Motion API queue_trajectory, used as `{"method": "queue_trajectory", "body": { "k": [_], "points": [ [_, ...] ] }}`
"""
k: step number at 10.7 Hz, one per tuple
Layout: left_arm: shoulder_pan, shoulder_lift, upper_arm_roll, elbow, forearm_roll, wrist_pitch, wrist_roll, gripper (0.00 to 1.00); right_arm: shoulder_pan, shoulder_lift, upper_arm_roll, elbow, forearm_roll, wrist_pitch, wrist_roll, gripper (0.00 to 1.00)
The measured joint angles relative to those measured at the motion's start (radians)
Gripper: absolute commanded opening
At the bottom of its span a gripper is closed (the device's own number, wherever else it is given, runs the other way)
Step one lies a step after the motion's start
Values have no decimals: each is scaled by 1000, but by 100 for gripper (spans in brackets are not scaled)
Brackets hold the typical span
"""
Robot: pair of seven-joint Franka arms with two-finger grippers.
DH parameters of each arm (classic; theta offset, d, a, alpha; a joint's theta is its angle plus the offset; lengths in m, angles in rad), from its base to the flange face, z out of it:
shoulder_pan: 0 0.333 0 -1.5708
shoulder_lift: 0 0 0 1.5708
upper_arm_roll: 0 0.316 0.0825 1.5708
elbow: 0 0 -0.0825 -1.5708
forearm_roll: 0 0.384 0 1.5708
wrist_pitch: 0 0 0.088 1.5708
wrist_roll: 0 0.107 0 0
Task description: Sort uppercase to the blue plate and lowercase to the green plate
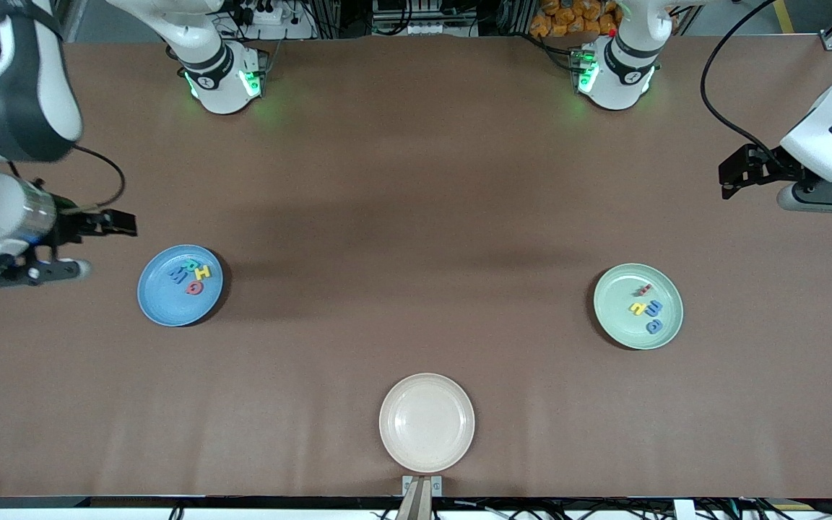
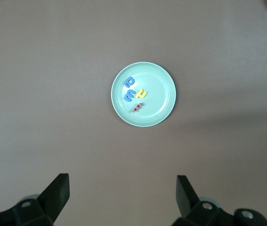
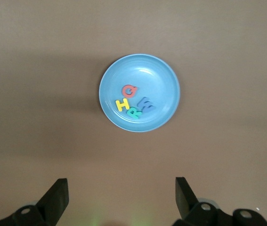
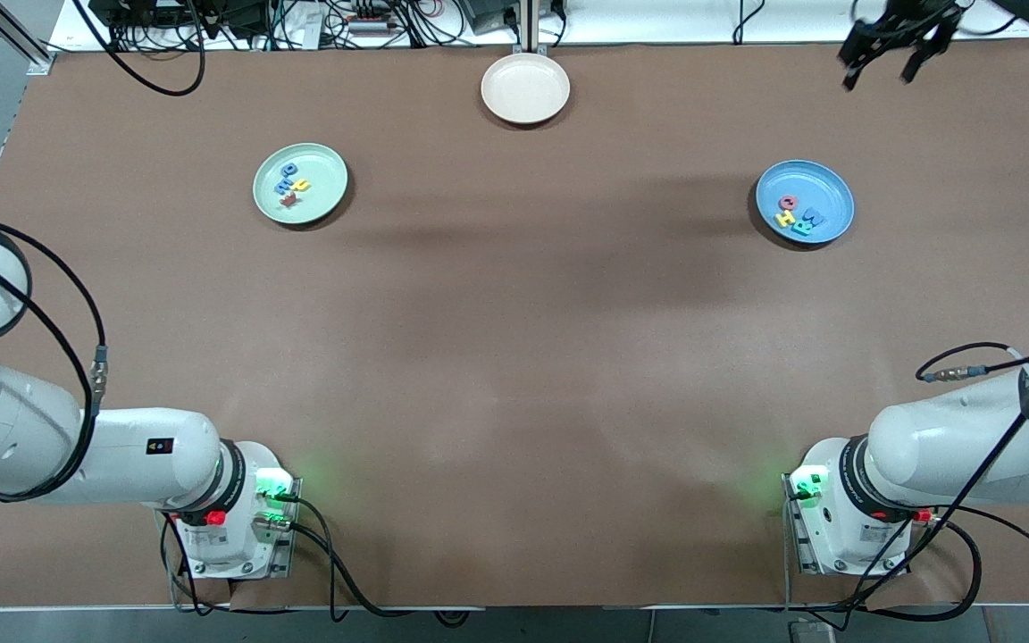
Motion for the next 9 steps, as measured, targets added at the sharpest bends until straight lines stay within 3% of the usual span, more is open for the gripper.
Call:
{"method": "queue_trajectory", "body": {
  "k": [4, 9],
  "points": [
    [0, 2, 0, 0, 0, 0, 0, 100, 27, -117, -29, 32, 10, -43, 21, 100],
    [-1, 2, 0, 0, 0, 0, 0, 100, 40, -132, -34, 34, 70, 48, 65, 100]
  ]
}}
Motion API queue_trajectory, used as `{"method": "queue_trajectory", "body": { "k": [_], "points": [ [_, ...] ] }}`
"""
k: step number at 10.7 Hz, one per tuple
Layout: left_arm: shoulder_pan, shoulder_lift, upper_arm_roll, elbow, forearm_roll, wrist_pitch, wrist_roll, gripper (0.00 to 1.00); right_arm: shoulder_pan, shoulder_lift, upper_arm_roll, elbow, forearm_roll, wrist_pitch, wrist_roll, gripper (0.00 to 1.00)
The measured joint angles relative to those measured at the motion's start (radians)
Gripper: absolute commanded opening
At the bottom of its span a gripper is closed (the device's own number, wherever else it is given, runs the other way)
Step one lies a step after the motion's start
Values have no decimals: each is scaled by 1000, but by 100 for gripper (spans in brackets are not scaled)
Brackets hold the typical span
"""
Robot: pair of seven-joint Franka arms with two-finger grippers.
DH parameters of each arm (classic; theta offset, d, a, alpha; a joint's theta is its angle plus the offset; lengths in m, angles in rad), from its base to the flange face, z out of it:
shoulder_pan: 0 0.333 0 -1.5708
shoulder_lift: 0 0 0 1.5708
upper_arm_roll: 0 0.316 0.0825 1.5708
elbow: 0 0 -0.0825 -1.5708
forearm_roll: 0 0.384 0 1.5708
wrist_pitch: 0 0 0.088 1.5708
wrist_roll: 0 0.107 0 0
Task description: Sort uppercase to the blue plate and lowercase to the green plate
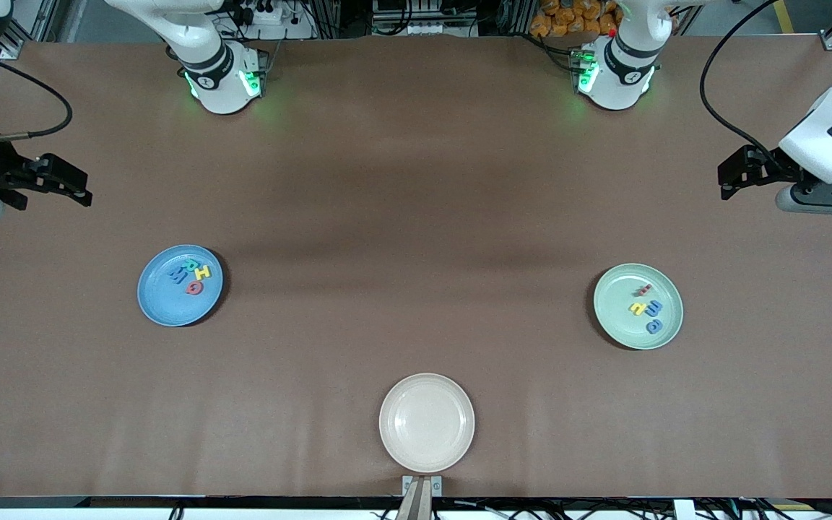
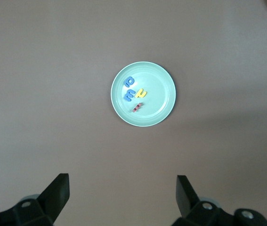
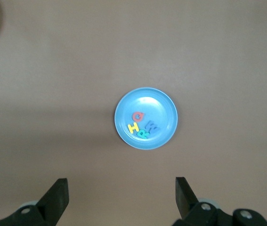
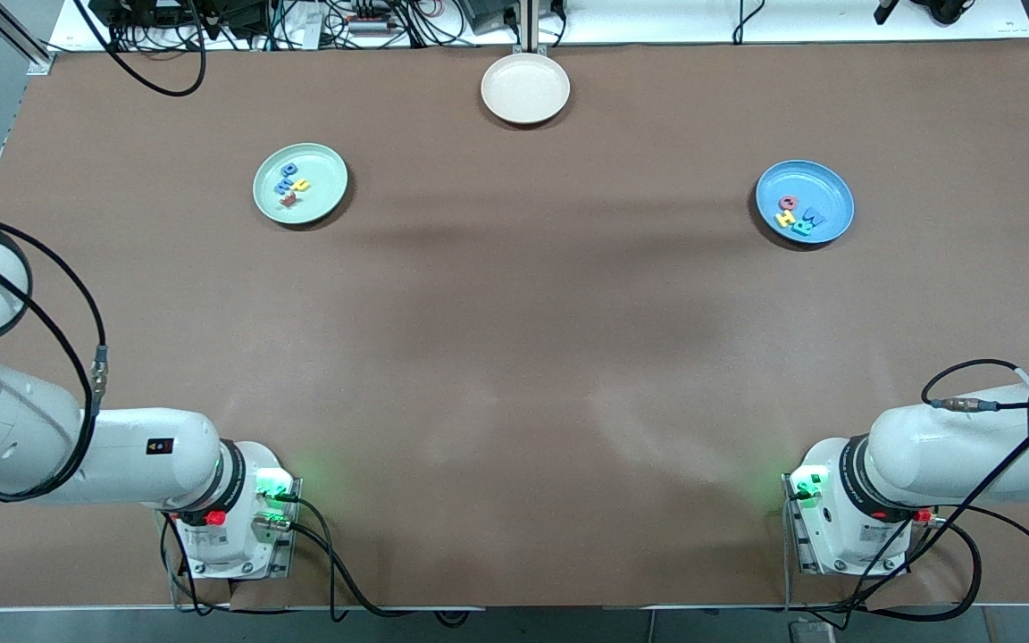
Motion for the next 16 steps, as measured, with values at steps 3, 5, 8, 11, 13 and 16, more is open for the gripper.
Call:
{"method": "queue_trajectory", "body": {
  "k": [3, 5, 8, 11, 13, 16],
  "points": [
    [0, 0, 0, 0, 0, 0, 0, 100, 4, 2, 0, 0, 5, 34, 6, 100],
    [0, 0, 0, 0, 0, 0, 0, 100, 4, 4, -1, -1, 5, 35, 6, 100],
    [0, 0, 0, 0, 0, 0, 0, 100, 4, 5, -2, -5, 4, 54, 6, 100],
    [0, 0, 0, 1, 0, 0, 0, 100, 1, 5, -8, -11, 2, 60, -18, 100],
    [1, 0, 0, 1, 0, 0, 0, 100, -23, 6, -16, -19, 2, 46, -33, 100],
    [1, 0, 0, 1, 0, 0, 0, 100, -36, 6, -17, -22, 2, 39, -43, 100]
  ]
}}
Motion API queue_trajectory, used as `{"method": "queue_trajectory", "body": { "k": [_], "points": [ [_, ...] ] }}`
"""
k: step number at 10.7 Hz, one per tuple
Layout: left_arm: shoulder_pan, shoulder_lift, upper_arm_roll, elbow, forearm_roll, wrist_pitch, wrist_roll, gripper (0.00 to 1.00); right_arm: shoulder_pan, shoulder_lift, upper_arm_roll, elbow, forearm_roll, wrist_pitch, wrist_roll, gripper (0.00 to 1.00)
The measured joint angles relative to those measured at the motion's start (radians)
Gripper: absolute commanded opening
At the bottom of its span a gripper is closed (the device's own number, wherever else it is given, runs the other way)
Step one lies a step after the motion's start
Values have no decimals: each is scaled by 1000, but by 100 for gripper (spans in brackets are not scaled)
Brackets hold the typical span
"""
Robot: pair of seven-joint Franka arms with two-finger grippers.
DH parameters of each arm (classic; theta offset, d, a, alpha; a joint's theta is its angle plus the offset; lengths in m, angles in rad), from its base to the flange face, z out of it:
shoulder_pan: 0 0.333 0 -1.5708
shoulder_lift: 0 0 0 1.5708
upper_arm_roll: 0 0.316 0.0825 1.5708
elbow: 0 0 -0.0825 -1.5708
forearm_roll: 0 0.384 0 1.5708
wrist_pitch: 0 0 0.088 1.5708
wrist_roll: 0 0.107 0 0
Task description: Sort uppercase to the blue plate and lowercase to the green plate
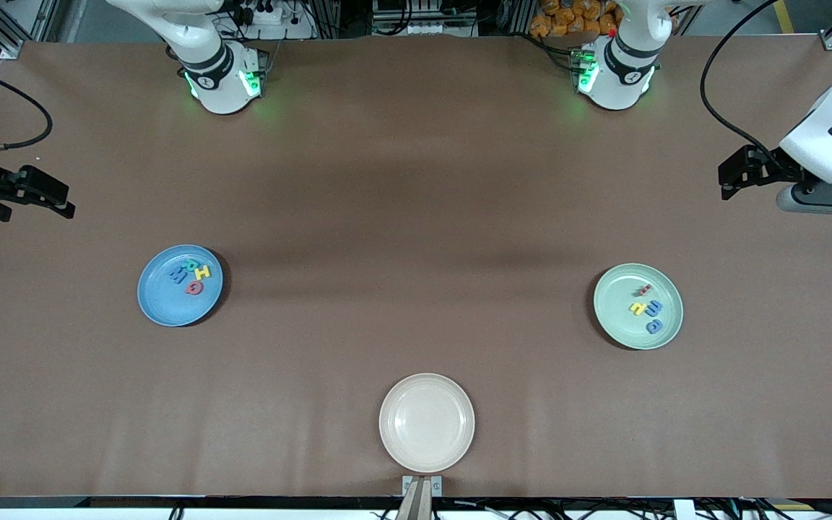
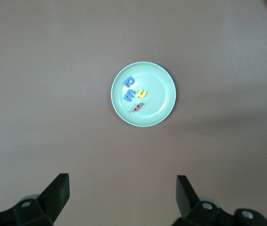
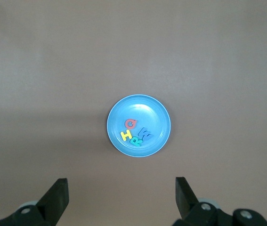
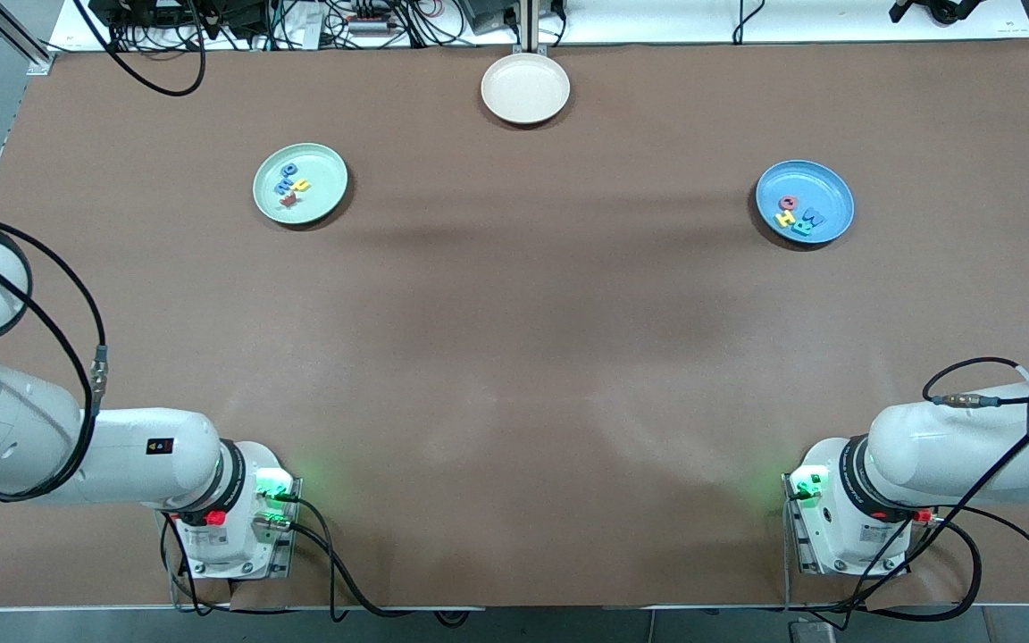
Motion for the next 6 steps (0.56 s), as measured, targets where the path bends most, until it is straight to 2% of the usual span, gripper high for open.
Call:
{"method": "queue_trajectory", "body": {
  "k": [6],
  "points": [
    [3, 0, 25, 31, -70, 1, 0, 100, 1, 0, 5, 0, 0, -1, -1, 100]
  ]
}}
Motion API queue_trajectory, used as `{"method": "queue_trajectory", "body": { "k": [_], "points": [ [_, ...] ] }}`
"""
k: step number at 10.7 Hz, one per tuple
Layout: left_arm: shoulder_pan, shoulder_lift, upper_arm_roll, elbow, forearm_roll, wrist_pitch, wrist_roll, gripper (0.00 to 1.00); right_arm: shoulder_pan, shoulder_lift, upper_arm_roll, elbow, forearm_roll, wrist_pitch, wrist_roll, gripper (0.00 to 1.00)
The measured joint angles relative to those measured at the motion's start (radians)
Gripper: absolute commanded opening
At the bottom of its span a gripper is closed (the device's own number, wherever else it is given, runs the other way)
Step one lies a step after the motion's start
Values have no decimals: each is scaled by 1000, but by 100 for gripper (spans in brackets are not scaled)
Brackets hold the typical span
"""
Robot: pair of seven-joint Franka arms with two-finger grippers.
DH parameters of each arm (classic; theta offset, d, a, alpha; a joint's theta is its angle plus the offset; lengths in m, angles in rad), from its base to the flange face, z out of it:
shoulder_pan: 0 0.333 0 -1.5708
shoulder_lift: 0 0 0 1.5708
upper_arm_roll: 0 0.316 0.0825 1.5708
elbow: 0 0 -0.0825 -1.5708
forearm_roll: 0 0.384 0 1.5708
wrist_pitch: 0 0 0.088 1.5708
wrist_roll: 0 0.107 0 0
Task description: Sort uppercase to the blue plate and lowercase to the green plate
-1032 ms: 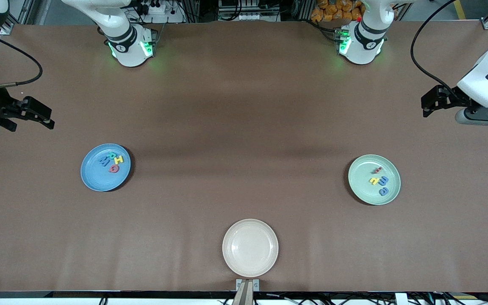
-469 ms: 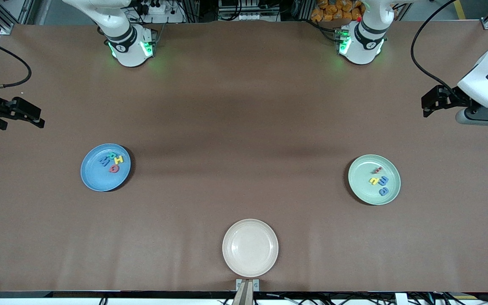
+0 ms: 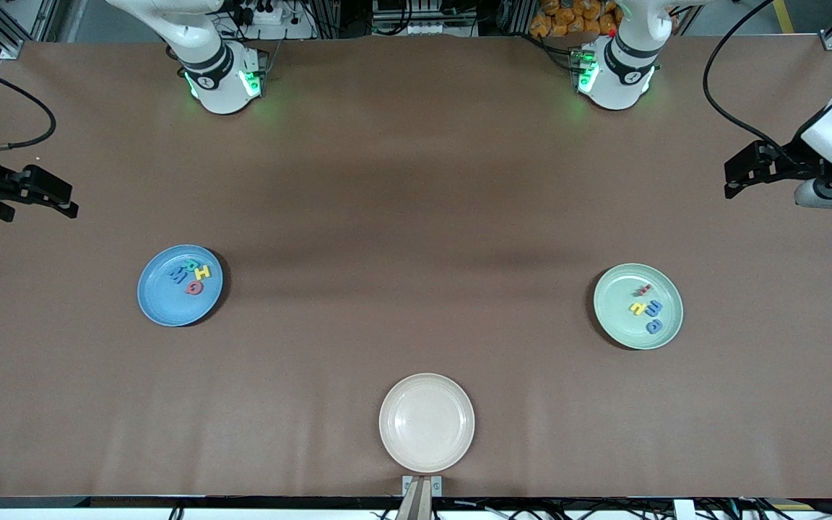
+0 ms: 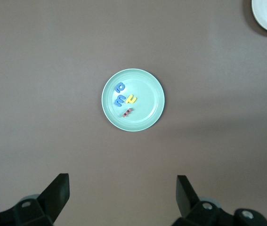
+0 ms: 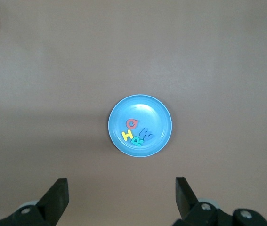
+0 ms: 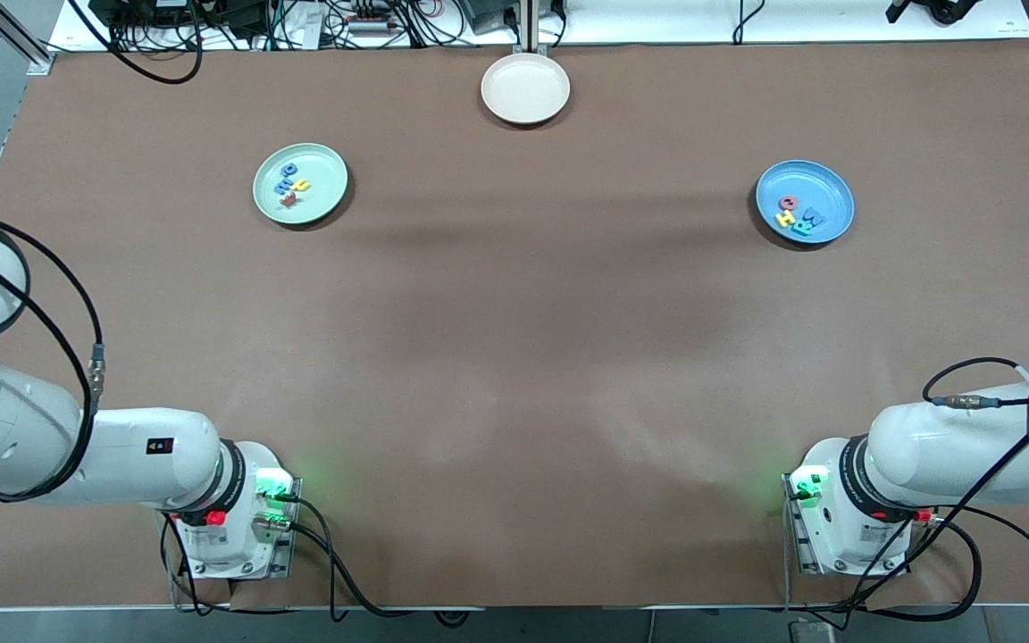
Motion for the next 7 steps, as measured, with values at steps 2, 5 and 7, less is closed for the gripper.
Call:
{"method": "queue_trajectory", "body": {
  "k": [2, 5, 7],
  "points": [
    [0, 0, 0, 3, -1, 0, 0, 100, 0, 0, 0, 0, 0, 0, 0, 100],
    [-1, -5, -1, 6, -2, -2, 0, 100, 0, -1, 0, 0, 0, 0, 0, 100],
    [-2, -10, -1, 7, -17, -20, 0, 100, 0, -1, 2, 0, 1, 0, 0, 100]
  ]
}}
